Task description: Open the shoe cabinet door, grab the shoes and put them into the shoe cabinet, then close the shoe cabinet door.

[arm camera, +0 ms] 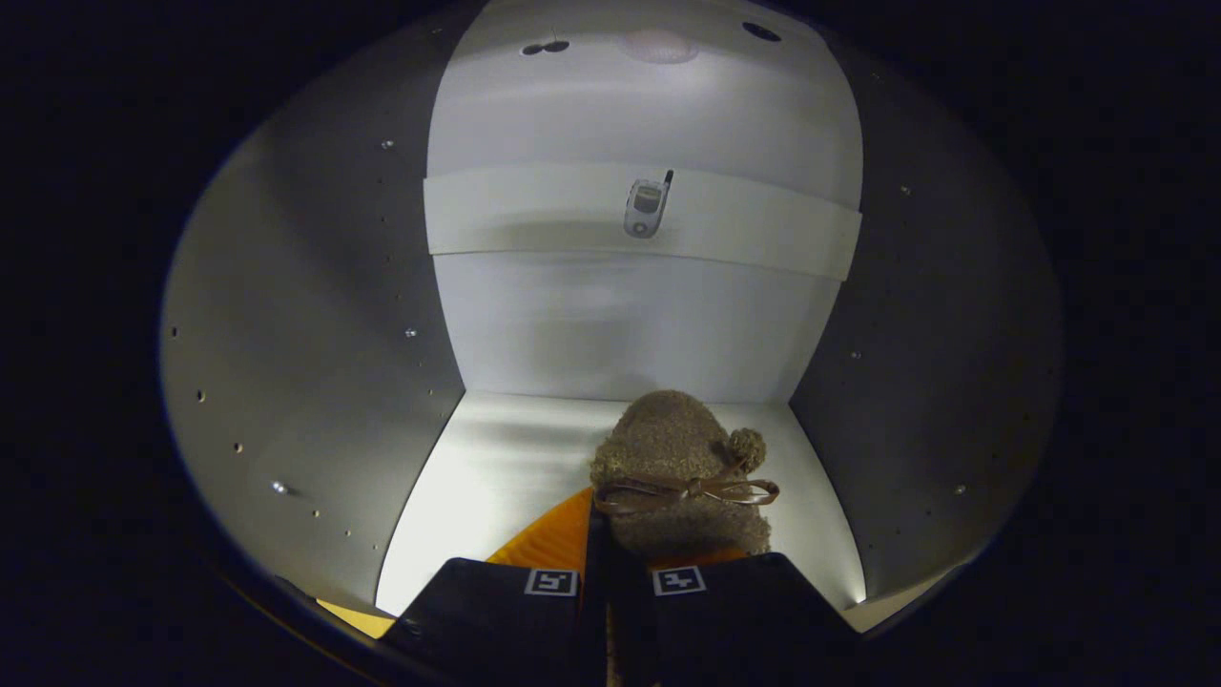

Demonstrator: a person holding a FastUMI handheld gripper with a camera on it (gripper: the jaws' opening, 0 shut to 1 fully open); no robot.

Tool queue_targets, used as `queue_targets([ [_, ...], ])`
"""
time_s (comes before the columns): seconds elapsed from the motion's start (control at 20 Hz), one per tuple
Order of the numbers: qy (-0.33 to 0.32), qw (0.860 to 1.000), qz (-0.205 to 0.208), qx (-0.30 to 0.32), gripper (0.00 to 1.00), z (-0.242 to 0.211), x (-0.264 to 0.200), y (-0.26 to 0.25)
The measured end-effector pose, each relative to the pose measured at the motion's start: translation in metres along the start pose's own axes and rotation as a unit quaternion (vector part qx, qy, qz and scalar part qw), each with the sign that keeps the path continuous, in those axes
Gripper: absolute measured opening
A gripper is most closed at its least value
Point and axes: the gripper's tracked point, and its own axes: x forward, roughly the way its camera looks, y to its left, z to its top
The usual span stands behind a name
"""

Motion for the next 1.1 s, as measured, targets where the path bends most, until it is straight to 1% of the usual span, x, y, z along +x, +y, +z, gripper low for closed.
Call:
queue_targets([
  [0.15, 0.009, 1.000, -0.007, 0.005, 0.14, -0.005, 0.012, -0.001],
  [0.35, 0.027, 0.999, -0.010, -0.016, 0.16, -0.019, 0.022, 0.000],
  [0.5, 0.029, 0.999, -0.011, -0.022, 0.20, -0.021, 0.022, 0.001],
  [0.65, 0.041, 0.999, -0.004, -0.018, 0.31, -0.026, 0.016, 0.004],
  [0.8, 0.041, 0.999, 0.002, -0.016, 0.60, -0.026, 0.004, 0.007],
  [0.85, 0.040, 0.999, 0.005, -0.015, 0.67, -0.025, -0.001, 0.008],
  [0.9, 0.042, 0.999, 0.008, -0.014, 0.76, -0.026, -0.006, 0.009],
  [0.95, 0.041, 0.999, 0.010, -0.012, 0.80, -0.025, -0.012, 0.009],
  [1.0, 0.037, 0.999, 0.013, -0.010, 0.87, -0.024, -0.020, 0.010],
  [1.1, 0.029, 0.999, 0.019, -0.007, 0.93, -0.022, -0.035, 0.011],
])
